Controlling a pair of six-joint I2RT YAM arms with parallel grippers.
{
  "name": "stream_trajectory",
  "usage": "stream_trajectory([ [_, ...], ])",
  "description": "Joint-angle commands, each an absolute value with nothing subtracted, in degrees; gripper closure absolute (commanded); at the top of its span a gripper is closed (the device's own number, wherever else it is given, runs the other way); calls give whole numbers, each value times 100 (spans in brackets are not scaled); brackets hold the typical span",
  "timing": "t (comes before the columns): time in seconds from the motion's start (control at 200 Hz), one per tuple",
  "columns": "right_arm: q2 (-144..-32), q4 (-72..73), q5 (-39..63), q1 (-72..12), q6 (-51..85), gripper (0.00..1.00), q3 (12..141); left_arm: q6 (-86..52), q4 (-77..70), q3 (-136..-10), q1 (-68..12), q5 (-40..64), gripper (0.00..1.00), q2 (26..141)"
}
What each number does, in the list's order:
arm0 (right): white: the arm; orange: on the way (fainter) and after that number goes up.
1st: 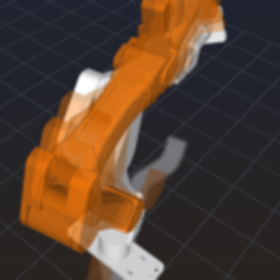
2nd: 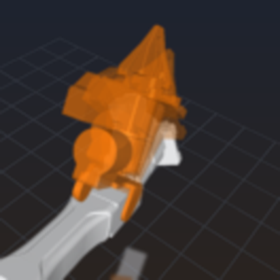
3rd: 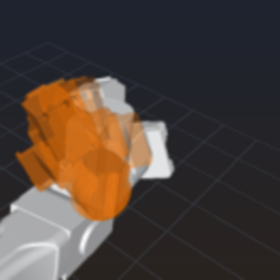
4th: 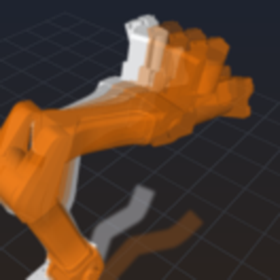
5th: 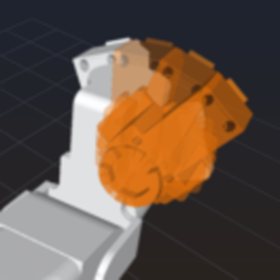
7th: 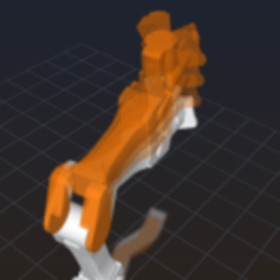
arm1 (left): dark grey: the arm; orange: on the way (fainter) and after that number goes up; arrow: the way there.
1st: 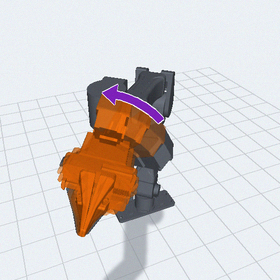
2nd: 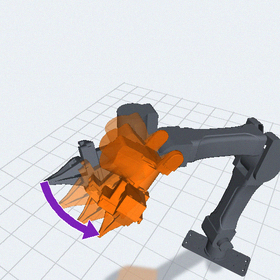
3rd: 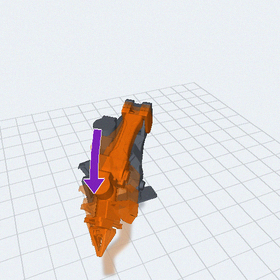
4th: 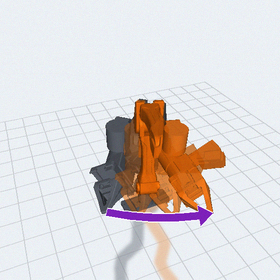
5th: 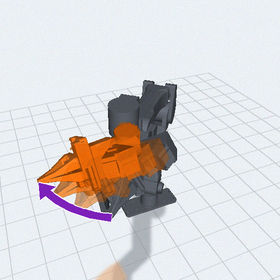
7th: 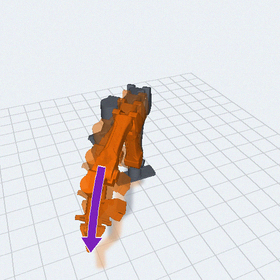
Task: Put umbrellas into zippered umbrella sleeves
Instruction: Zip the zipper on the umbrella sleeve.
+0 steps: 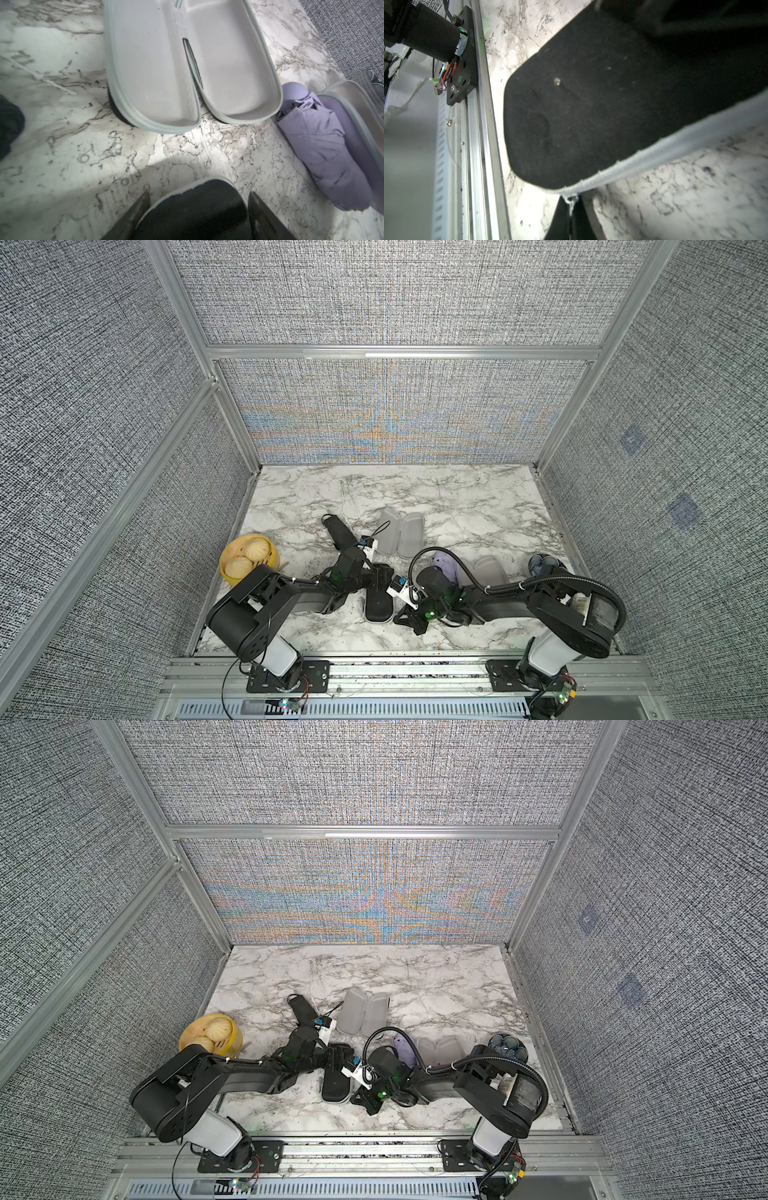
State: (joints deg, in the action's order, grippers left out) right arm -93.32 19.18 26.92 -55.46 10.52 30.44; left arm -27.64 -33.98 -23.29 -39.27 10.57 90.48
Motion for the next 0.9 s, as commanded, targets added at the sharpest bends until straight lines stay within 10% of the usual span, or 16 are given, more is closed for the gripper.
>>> stream_trajectory([
  [0.0, -9337, 1371, 2230, -5602, 1328, 100, 2860, -2799, -3457, -2111, -3938, 1146, 35, 9240],
  [0.896, -9448, 1560, 1304, -7082, 2279, 100, 3329, -4000, -1927, -2195, -3981, -510, 95, 8659],
])
